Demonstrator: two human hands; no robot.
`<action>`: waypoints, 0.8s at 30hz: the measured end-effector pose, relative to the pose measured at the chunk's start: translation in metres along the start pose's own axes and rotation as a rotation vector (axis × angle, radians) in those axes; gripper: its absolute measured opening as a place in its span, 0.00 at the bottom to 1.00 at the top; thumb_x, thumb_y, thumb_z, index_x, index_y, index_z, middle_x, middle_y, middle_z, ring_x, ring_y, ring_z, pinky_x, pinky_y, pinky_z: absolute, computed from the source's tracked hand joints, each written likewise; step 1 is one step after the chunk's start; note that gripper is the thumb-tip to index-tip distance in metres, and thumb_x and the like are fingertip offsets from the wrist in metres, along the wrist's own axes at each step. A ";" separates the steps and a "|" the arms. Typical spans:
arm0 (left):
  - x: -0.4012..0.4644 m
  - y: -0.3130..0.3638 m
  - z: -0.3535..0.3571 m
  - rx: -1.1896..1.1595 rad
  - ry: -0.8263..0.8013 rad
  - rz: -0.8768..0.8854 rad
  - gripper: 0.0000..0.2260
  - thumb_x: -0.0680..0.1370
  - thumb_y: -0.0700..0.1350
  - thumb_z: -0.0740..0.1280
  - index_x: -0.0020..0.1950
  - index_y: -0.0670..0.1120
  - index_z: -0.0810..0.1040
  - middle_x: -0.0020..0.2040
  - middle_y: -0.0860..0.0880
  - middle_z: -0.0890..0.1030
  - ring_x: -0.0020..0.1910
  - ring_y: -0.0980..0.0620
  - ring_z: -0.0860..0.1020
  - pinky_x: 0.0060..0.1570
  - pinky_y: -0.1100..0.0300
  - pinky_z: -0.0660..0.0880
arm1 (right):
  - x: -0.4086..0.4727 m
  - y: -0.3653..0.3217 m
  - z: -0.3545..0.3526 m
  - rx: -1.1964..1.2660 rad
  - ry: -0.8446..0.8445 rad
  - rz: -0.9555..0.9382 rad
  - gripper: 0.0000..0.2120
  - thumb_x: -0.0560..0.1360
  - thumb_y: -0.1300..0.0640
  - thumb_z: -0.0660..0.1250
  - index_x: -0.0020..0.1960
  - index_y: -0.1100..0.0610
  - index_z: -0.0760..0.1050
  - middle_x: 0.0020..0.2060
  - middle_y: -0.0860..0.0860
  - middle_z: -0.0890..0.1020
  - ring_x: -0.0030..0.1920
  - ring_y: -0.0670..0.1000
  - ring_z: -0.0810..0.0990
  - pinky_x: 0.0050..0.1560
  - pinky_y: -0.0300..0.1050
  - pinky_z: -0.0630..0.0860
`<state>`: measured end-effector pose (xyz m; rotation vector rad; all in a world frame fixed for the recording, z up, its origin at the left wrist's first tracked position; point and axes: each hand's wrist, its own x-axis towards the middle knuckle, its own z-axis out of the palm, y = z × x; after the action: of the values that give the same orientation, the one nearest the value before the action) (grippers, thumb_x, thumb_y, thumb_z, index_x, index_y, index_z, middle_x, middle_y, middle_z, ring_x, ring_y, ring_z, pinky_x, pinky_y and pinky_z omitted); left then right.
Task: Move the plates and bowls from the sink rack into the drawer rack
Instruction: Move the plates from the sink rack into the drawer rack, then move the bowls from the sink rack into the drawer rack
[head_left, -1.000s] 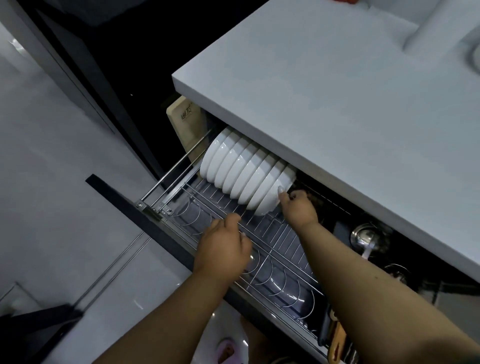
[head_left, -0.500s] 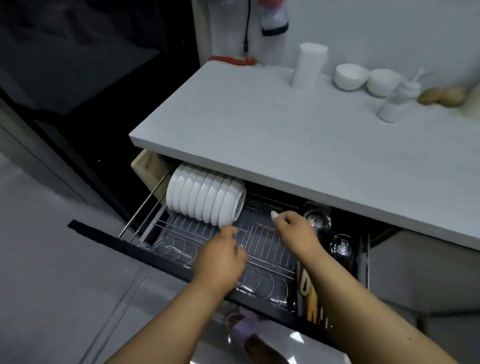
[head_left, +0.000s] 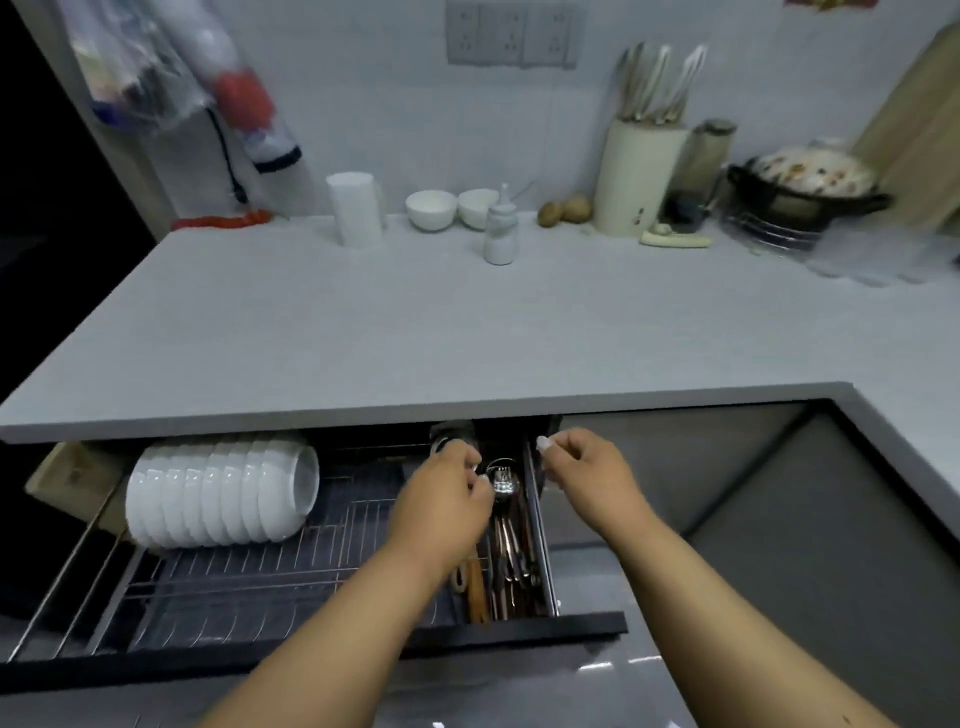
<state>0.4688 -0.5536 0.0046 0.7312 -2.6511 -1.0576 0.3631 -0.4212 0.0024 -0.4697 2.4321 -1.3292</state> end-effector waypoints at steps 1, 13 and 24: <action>0.004 0.014 0.007 0.006 -0.012 0.030 0.09 0.77 0.46 0.62 0.57 0.49 0.74 0.46 0.54 0.76 0.46 0.53 0.76 0.49 0.55 0.76 | -0.001 0.005 -0.015 0.010 0.027 0.007 0.13 0.78 0.49 0.63 0.37 0.53 0.74 0.34 0.49 0.78 0.37 0.49 0.75 0.41 0.44 0.71; 0.033 0.217 0.159 0.097 -0.297 0.307 0.09 0.78 0.46 0.62 0.57 0.49 0.74 0.50 0.53 0.79 0.52 0.51 0.77 0.53 0.57 0.74 | -0.023 0.106 -0.257 0.058 0.388 0.110 0.11 0.77 0.48 0.63 0.41 0.53 0.75 0.36 0.48 0.80 0.36 0.47 0.75 0.37 0.42 0.69; 0.046 0.383 0.318 0.122 -0.461 0.508 0.09 0.78 0.46 0.61 0.57 0.49 0.74 0.44 0.55 0.79 0.46 0.54 0.77 0.48 0.56 0.76 | -0.033 0.231 -0.484 0.040 0.816 0.274 0.11 0.78 0.48 0.62 0.46 0.55 0.76 0.37 0.49 0.80 0.38 0.51 0.77 0.41 0.47 0.72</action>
<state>0.1750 -0.1501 0.0373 -0.2108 -3.0452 -1.0097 0.1529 0.0704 0.0579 0.5155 2.9134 -1.6507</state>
